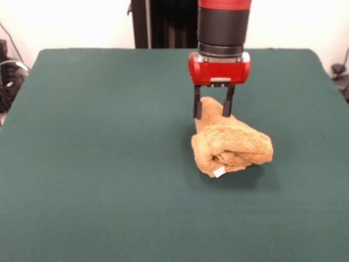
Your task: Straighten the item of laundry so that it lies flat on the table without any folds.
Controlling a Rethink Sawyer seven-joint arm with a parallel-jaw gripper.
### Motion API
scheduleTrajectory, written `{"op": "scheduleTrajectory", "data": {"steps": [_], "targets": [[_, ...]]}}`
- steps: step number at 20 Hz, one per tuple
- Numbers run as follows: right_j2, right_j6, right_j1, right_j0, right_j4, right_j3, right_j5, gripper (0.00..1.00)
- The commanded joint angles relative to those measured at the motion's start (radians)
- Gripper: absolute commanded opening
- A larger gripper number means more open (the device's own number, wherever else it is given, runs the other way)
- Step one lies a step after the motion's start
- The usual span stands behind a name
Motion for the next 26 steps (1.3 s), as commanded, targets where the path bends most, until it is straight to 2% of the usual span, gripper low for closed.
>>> {"op": "scheduleTrajectory", "data": {"steps": [1,10,13,14,19,26], "targets": [[0.108,0.200,0.108,0.046,0.069,-0.047,0.003,1.00],[0.067,0.219,0.195,0.088,0.094,-0.092,-0.061,1.00],[0.046,0.224,0.199,0.104,0.097,-0.093,-0.075,1.00],[0.035,0.218,0.200,0.115,0.095,-0.096,-0.073,0.00],[0.002,0.242,0.190,0.141,0.118,-0.095,-0.081,0.00],[-0.048,0.214,0.136,0.193,0.142,-0.122,0.060,0.00]]}}
